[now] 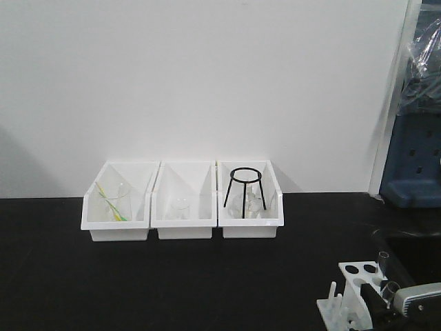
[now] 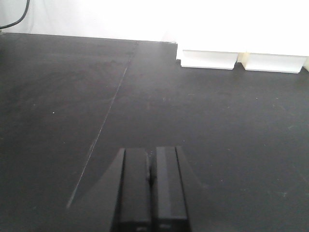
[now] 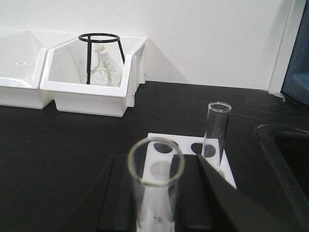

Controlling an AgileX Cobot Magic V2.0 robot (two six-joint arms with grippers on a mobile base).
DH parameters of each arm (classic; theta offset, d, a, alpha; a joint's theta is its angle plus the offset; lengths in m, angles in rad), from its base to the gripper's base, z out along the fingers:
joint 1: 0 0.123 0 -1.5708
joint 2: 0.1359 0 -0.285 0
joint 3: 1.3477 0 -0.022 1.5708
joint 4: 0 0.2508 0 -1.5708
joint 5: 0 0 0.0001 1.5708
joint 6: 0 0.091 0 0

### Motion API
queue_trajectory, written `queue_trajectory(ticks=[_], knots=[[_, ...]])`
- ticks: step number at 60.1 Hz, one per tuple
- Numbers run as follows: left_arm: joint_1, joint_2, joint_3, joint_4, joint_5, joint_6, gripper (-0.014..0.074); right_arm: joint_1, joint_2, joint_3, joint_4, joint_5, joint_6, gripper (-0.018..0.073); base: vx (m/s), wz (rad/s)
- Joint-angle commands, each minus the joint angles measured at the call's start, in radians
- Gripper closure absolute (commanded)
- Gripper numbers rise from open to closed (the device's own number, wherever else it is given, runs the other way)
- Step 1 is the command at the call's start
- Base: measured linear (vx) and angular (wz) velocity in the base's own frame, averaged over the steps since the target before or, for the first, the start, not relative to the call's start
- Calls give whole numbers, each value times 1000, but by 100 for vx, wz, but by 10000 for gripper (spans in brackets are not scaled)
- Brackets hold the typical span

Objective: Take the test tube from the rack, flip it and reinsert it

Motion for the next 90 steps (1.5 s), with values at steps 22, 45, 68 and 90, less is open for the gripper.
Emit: queue_trajectory(ticks=[22,45,68,90], knots=[[-7,-3,2,-4,-88,0,603,-4,-368,-163,-8,257,-7,571,0,0],[-7,-3,2,-4,-88,0,603,-4,-564,-461,-7,836,-7,571,0,0],[-7,-3,2,-4,-88,0,603,-4,-574,-467,-646,1017,-937,569,0,0],[-7,-3,2,-4,-88,0,603,-8,-584,-503,51,911,-469,568,0,0]])
